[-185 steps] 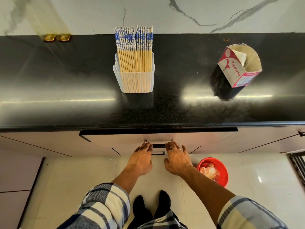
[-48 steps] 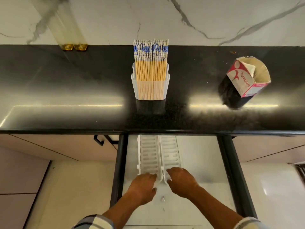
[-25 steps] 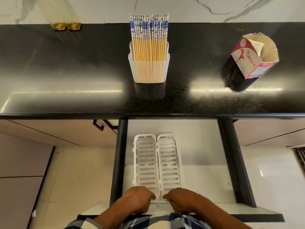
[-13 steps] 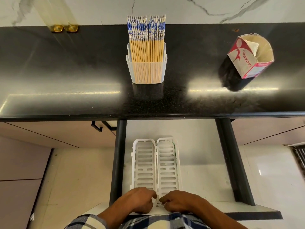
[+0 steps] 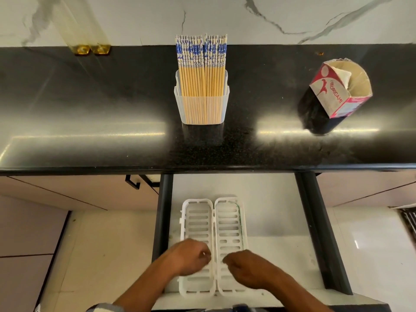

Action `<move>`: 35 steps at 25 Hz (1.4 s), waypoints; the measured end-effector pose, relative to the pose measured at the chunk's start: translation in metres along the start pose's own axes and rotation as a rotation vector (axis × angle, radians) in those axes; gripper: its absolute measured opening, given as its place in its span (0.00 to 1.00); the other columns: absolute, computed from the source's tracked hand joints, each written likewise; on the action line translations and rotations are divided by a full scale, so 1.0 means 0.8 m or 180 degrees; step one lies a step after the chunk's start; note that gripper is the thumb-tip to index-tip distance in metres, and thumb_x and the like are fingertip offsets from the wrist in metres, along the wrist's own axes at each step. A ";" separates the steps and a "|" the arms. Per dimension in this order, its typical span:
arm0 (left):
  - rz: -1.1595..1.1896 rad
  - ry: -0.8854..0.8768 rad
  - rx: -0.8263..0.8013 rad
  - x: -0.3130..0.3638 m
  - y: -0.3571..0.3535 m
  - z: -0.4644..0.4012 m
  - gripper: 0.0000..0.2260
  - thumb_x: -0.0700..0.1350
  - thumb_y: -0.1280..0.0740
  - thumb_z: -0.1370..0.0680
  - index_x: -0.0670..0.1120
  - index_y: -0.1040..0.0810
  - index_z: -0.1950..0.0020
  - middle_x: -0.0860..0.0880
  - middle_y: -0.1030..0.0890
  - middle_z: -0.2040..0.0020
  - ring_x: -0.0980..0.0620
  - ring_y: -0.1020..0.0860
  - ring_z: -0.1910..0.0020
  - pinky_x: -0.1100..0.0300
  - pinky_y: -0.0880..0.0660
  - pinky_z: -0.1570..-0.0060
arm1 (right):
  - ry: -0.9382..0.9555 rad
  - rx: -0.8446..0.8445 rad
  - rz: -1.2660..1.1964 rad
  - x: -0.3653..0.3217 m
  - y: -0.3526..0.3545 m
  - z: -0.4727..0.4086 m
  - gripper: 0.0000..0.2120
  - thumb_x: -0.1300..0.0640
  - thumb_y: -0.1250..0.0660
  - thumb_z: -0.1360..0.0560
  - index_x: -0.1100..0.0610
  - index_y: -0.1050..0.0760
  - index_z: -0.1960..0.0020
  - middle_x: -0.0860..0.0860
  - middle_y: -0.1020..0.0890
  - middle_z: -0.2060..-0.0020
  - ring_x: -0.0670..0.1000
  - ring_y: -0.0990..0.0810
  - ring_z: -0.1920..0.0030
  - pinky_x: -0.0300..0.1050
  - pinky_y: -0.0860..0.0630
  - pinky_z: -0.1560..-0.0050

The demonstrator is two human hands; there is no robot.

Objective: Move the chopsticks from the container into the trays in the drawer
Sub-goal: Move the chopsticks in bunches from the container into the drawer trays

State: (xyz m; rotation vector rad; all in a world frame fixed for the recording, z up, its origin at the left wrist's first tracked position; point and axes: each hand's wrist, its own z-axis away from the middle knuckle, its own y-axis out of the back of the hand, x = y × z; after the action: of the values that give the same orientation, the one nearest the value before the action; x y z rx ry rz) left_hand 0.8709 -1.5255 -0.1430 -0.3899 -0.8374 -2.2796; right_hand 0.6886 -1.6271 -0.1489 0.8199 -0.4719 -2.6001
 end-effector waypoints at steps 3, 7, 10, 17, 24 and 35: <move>0.0639 -0.0262 0.1151 0.003 0.111 0.024 0.14 0.55 0.37 0.18 0.54 0.21 0.35 0.58 0.19 0.41 0.61 0.21 0.44 0.71 0.26 0.46 | 0.0350 0.1037 -0.0164 -0.022 0.097 0.011 0.17 0.53 0.40 0.19 0.50 0.24 0.32 0.49 0.19 0.36 0.48 0.19 0.39 0.39 0.25 0.37; 0.0651 -0.0687 0.2544 0.045 0.275 0.054 0.09 0.50 0.36 0.18 0.52 0.18 0.43 0.58 0.16 0.52 0.70 0.20 0.58 0.75 0.27 0.59 | 0.0851 0.2245 -0.0303 -0.096 0.254 0.033 0.16 0.52 0.37 0.19 0.48 0.24 0.32 0.45 0.18 0.40 0.43 0.19 0.44 0.29 0.28 0.46; 0.0522 -0.0890 0.2950 0.085 0.372 0.056 0.08 0.49 0.36 0.18 0.48 0.18 0.49 0.56 0.15 0.55 0.69 0.22 0.69 0.73 0.28 0.69 | 0.1248 0.2936 -0.0344 -0.153 0.351 0.041 0.13 0.53 0.35 0.20 0.50 0.22 0.36 0.45 0.17 0.47 0.42 0.19 0.52 0.29 0.25 0.53; 0.0937 -0.0902 0.3501 0.120 0.497 -0.010 0.11 0.51 0.34 0.20 0.48 0.18 0.42 0.51 0.14 0.49 0.55 0.17 0.50 0.58 0.21 0.45 | 0.1210 0.3541 -0.0981 -0.196 0.497 -0.016 0.11 0.54 0.32 0.22 0.54 0.18 0.42 0.48 0.15 0.55 0.47 0.16 0.59 0.37 0.20 0.58; -0.0394 -0.0629 0.3712 0.132 0.562 -0.067 0.14 0.50 0.31 0.21 0.49 0.21 0.37 0.48 0.18 0.41 0.52 0.20 0.43 0.53 0.22 0.41 | 0.0692 0.3164 -0.1695 -0.165 0.529 -0.091 0.13 0.54 0.33 0.21 0.57 0.24 0.37 0.47 0.19 0.58 0.42 0.21 0.61 0.36 0.26 0.64; -0.0989 -0.0396 0.2876 0.133 0.577 -0.116 0.16 0.52 0.35 0.19 0.50 0.25 0.33 0.48 0.18 0.43 0.50 0.19 0.49 0.51 0.21 0.46 | 0.0930 0.2458 -0.2032 -0.157 0.538 -0.126 0.07 0.52 0.33 0.21 0.55 0.20 0.49 0.48 0.16 0.56 0.46 0.20 0.55 0.36 0.26 0.60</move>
State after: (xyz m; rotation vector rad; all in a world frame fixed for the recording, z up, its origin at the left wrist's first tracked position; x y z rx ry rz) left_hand 1.1027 -1.9019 0.0503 0.0239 -1.9618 -1.8770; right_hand 0.9508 -1.9681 0.0130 1.8183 -1.3464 -2.7388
